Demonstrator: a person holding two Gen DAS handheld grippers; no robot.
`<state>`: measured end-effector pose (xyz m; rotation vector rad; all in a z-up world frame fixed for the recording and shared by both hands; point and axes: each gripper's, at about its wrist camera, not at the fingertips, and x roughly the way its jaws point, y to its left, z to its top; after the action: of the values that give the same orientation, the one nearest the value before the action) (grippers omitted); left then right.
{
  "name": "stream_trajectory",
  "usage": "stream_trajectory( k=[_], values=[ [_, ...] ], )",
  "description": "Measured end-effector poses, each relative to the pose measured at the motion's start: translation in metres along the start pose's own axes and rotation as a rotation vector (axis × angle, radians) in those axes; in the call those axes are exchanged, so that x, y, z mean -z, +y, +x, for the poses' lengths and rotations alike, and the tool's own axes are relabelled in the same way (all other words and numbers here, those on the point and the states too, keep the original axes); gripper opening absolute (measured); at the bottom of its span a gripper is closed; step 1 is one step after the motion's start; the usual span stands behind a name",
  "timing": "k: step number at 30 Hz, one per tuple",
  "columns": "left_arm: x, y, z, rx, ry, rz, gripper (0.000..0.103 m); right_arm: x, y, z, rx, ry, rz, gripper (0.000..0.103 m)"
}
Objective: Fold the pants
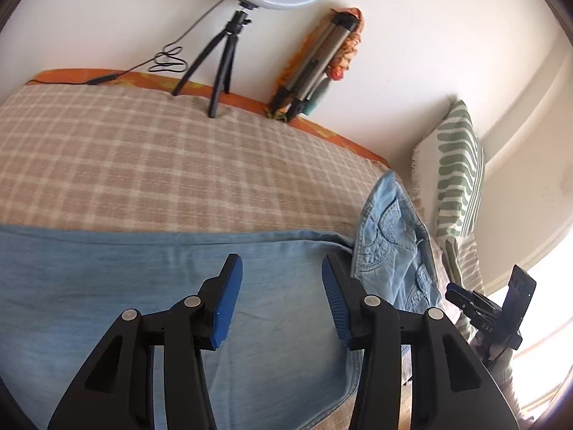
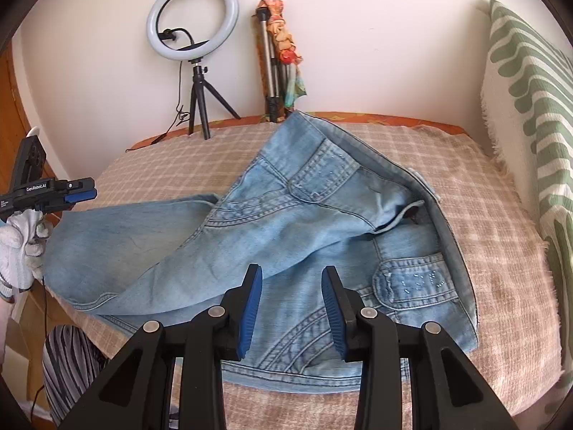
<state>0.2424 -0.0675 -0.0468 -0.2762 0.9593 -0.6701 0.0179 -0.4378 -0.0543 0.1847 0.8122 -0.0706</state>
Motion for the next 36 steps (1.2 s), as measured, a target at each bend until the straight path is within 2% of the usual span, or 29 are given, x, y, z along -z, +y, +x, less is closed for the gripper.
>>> stream_trajectory(
  k=[4,10,13,15,21,24,25,26,27,28,29,30,31,34,36],
  values=[
    [-0.017,-0.045,0.043,0.044,0.062,0.091,0.055,0.008,-0.031,-0.001,0.054,0.013,0.051,0.036],
    [-0.032,-0.078,0.113,0.072,0.155,0.09,0.056,0.024,-0.081,-0.004,0.145,0.014,0.158,0.038],
    [-0.034,-0.089,0.145,0.061,0.199,0.104,0.056,0.031,-0.102,-0.007,0.203,0.011,0.196,0.048],
    [-0.034,-0.091,0.161,0.058,0.221,0.1,0.056,0.038,-0.115,-0.006,0.227,0.02,0.207,0.058],
    [-0.036,-0.088,0.193,0.06,0.262,0.044,0.056,0.053,-0.144,0.006,0.201,0.067,0.248,0.059],
    [-0.034,-0.086,0.199,0.091,0.263,-0.001,0.056,0.058,-0.15,0.012,0.167,0.074,0.275,0.059],
    [-0.033,-0.087,0.2,0.105,0.256,-0.011,0.055,0.059,-0.152,0.014,0.154,0.078,0.281,0.059],
    [-0.033,-0.089,0.199,0.113,0.251,-0.01,0.049,0.06,-0.153,0.016,0.145,0.083,0.284,0.059],
    [-0.032,-0.093,0.198,0.114,0.239,0.002,0.043,0.06,-0.153,0.018,0.134,0.085,0.285,0.058],
    [-0.032,-0.097,0.197,0.113,0.232,0.02,0.024,0.061,-0.154,0.019,0.121,0.087,0.285,0.056],
    [-0.033,-0.103,0.196,0.104,0.224,0.04,0.01,0.061,-0.153,0.021,0.11,0.092,0.282,0.05],
    [-0.033,-0.107,0.194,0.101,0.212,0.06,0.007,0.062,-0.152,0.023,0.099,0.098,0.278,0.041],
    [-0.034,-0.113,0.192,0.11,0.203,0.074,0.006,0.062,-0.151,0.024,0.096,0.102,0.276,0.038],
    [-0.032,-0.136,0.179,0.129,0.175,0.143,0.006,0.063,-0.152,0.024,0.075,0.093,0.284,0.019],
    [-0.029,-0.156,0.17,0.152,0.165,0.204,0.006,0.062,-0.153,0.021,0.058,0.078,0.305,0.014]
  ],
)
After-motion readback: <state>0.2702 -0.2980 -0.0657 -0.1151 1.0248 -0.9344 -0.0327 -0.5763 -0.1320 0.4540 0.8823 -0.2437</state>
